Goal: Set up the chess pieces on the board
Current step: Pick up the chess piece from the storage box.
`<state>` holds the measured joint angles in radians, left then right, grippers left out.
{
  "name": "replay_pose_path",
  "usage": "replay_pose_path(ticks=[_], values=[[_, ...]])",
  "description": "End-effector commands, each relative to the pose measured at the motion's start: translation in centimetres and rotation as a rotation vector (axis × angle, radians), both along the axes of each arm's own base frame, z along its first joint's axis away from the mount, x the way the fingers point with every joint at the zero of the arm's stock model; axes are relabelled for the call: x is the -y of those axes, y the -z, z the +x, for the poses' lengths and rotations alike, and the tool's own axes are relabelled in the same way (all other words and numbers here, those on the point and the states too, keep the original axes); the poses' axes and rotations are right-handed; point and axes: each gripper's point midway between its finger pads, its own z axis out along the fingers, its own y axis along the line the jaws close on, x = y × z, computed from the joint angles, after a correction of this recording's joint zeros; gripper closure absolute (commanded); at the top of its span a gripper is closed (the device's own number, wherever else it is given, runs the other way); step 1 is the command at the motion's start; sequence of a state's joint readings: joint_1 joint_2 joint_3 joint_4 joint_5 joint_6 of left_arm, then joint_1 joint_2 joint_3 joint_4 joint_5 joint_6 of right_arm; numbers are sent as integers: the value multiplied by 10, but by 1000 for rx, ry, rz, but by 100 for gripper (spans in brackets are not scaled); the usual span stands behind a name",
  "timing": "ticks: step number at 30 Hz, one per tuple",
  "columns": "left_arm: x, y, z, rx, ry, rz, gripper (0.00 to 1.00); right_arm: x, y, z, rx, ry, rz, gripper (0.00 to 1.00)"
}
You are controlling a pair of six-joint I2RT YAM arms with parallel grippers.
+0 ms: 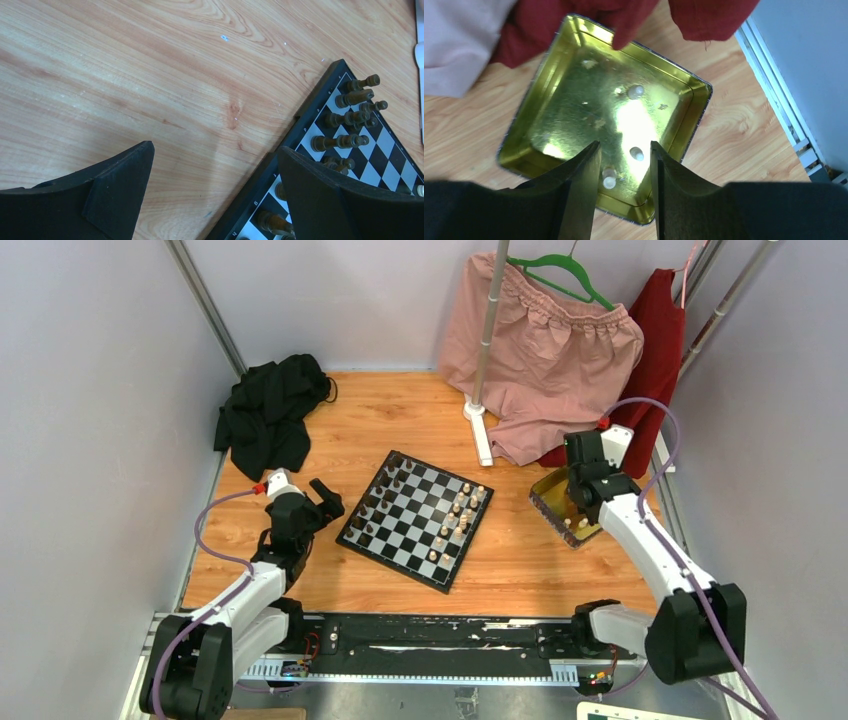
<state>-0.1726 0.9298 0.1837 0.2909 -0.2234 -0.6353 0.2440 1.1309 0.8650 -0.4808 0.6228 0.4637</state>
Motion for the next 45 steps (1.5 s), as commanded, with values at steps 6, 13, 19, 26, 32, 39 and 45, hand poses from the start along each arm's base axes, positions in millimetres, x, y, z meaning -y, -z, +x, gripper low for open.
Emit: replay_pose_path(ticks=[6,13,19,26,32,39,45], values=[[3,-6,4,29,10,0,0,30,51,18,-34,122,141,54],[3,-6,5,28,12,0,0,45,73,24,-75,155,167,53],[4,-5,4,27,14,0,0,53,83,27,-88,173,183,53],[4,-6,5,28,15,0,0,56,92,33,-102,176,200,54],[4,-5,5,26,17,2,0,59,96,39,-111,179,201,54],[5,-5,6,25,21,3,0,61,102,43,-119,183,209,58],[6,-5,6,23,23,5,0,62,101,49,-111,180,211,62]])
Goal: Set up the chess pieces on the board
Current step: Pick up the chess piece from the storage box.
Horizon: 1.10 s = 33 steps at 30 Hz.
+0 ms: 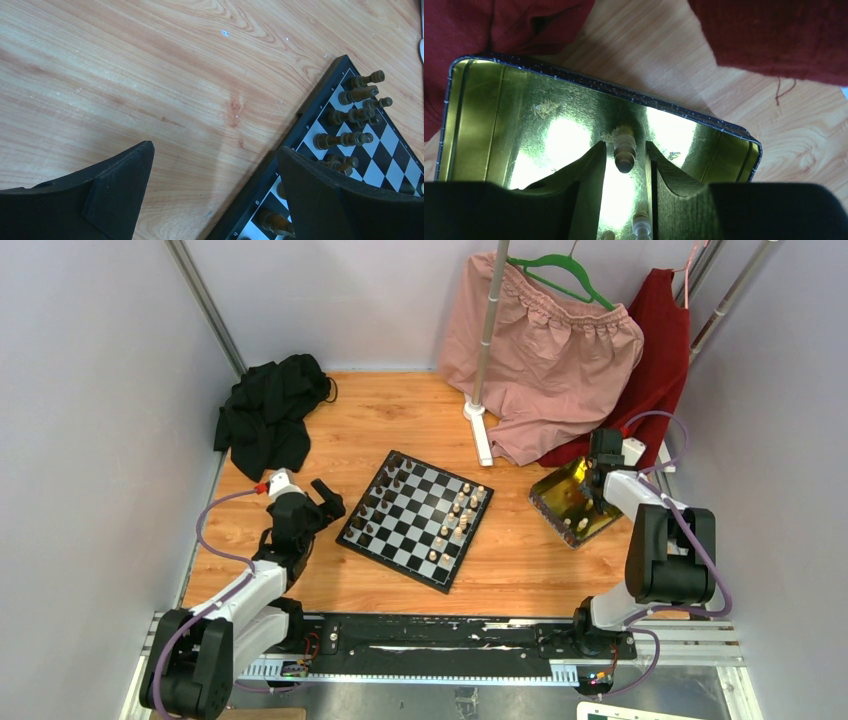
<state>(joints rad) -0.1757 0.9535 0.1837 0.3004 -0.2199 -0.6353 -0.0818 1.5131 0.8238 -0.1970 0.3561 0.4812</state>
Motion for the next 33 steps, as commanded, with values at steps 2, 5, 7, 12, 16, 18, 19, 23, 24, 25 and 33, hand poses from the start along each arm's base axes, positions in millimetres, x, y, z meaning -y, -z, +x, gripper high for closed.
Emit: replay_pose_path(ticks=[2,5,7,12,16,18,19,23,24,25,33], values=[[4,-10,7,36,18,3,0,7,-9,14,35,9,1,64],[5,-9,7,34,18,3,0,6,-8,16,34,7,3,70],[5,-10,8,34,21,3,0,5,-7,16,31,2,8,74],[6,-9,8,31,22,5,0,3,-8,16,29,-8,16,90],[6,-9,8,31,23,4,0,1,-7,13,23,-16,27,100],[6,-9,7,31,24,4,0,-1,-9,12,27,-20,34,100],[6,-9,8,33,23,4,0,-1,-11,12,35,-20,36,100],[6,-9,7,34,23,5,0,-8,-20,15,80,-38,65,100],[6,-9,7,33,22,5,0,-11,-23,16,99,-47,80,100],[6,-9,7,33,22,4,0,-13,-26,17,114,-54,89,100],[5,-9,7,35,21,6,0,-24,-37,18,163,-97,133,100]])
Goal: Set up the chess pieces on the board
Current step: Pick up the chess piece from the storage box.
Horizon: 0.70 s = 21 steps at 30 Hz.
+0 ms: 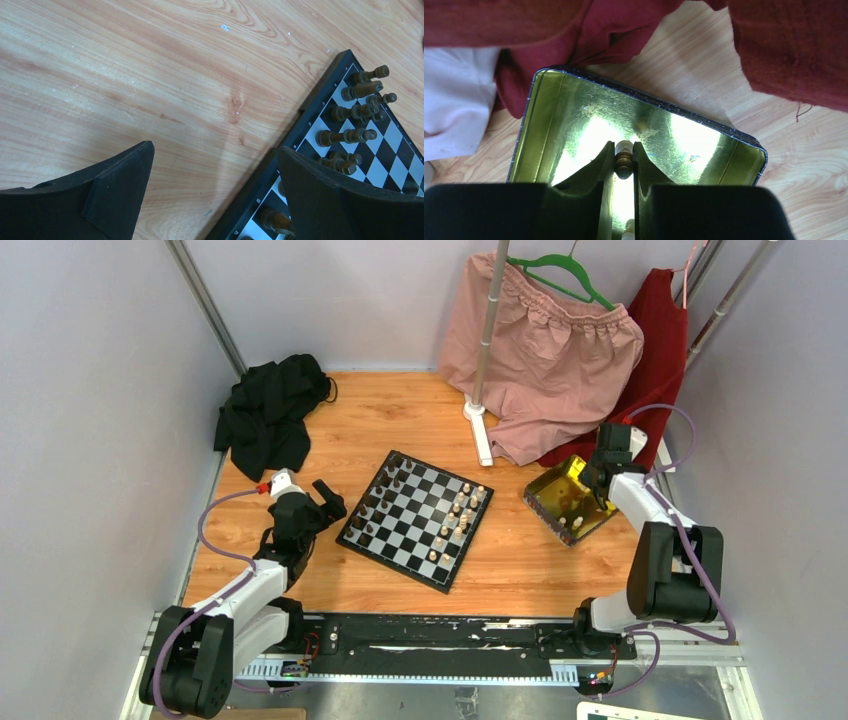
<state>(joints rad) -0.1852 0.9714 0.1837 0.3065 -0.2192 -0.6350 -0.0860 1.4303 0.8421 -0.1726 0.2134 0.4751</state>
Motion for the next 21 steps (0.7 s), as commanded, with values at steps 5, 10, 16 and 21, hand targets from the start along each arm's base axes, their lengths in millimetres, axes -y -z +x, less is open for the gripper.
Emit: replay_pose_path(ticks=[5,10,16,21], values=[[2,-14,8,49,9,3,0,-30,-21,0,65,-131,67,100],[2,-14,8,48,9,4,0,-99,-53,-7,76,-398,-37,100],[2,-13,7,48,10,6,0,-182,-69,-38,93,-685,-93,100],[2,-13,7,48,11,7,0,-230,-74,-73,93,-862,-132,100]])
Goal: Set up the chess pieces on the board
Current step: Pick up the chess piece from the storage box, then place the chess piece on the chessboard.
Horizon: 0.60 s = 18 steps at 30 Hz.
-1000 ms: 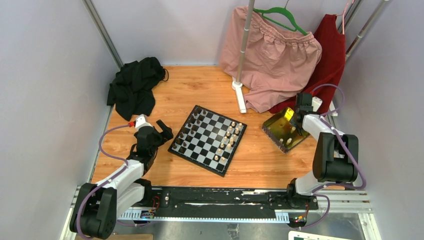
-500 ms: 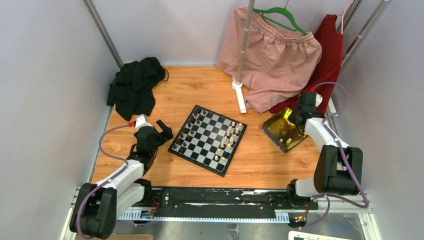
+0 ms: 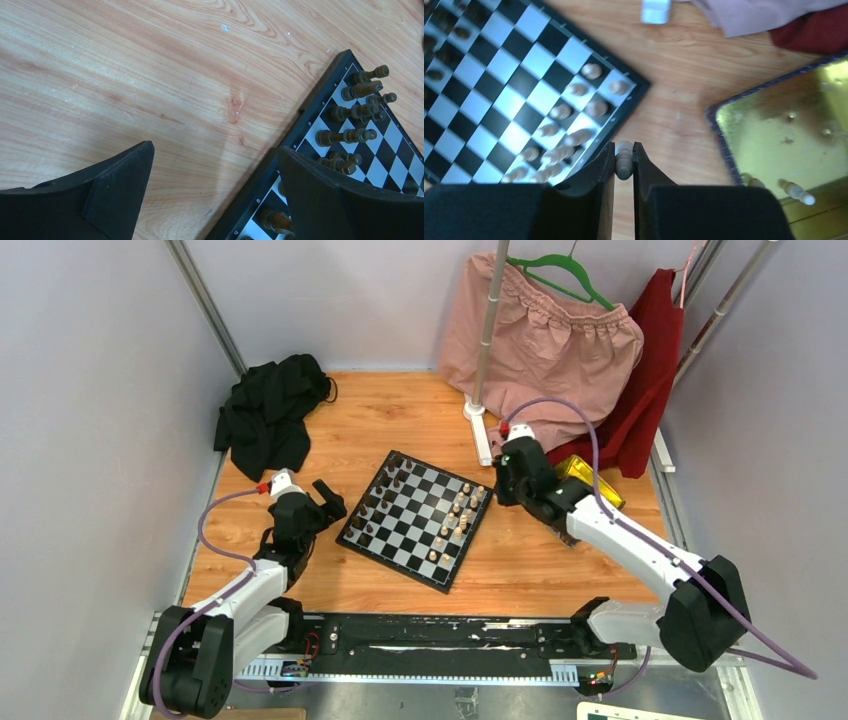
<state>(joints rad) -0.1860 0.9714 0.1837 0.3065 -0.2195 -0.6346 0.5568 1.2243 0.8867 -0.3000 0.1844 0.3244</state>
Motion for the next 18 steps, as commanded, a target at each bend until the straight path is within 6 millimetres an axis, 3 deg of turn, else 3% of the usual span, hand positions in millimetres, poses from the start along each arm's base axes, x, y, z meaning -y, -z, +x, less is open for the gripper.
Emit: replay_pose_path(ticks=[1,7,13,18], values=[[2,-14,8,48,10,6,0,-24,-7,-29,9,-123,-88,100],[3,-14,8,48,12,7,0,-73,3,-75,16,-322,-150,100],[3,-13,8,46,13,10,0,-97,20,-102,6,-411,-195,100],[3,-14,8,49,14,11,0,-105,34,-111,-3,-443,-195,100]])
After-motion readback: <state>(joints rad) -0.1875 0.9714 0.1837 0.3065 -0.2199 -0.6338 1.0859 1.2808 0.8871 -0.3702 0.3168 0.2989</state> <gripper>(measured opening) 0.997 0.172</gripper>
